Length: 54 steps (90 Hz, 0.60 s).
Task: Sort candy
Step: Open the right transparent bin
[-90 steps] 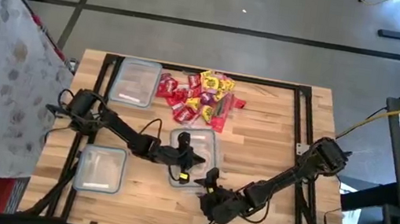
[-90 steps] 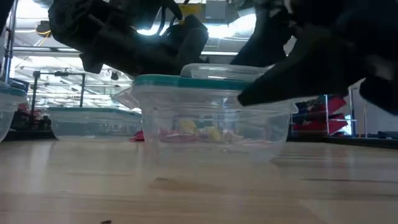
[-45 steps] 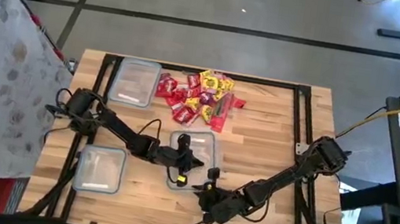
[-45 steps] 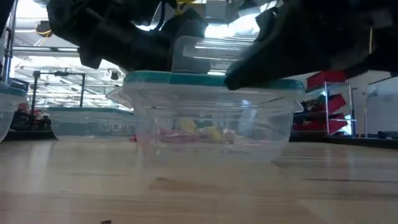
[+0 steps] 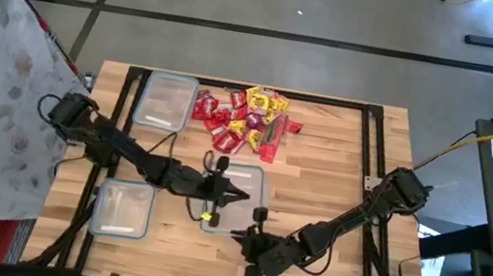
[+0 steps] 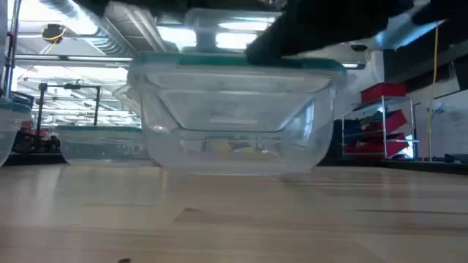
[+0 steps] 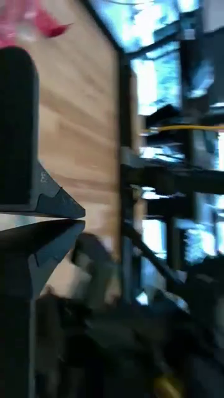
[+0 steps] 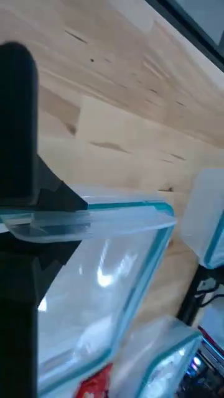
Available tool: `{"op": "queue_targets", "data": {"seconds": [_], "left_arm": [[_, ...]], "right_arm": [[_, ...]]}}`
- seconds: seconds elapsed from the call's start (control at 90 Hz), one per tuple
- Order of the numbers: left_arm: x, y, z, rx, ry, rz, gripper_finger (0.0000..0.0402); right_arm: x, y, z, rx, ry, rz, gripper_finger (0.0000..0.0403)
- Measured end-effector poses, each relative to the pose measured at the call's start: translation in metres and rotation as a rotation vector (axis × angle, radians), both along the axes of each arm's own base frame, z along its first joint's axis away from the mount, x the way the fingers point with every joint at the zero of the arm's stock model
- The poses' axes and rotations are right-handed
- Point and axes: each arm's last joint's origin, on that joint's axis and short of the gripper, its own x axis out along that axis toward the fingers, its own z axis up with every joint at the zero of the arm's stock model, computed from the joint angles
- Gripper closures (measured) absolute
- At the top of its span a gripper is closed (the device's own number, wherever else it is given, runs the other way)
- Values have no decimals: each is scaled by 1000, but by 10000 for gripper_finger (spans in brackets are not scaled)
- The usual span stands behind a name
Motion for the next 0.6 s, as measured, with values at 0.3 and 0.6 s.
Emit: {"op": "queue_targets", "data": {"seconds": [0.3,0.6], "left_arm": [[-30,-23,42,-55,-130,-92,402],[-57,-74,33,-5,-34,-228,402]], "right_arm": [[5,-1,20,-66,65,-56,392],[14,-15,35,82,-31,-201,392]]}}
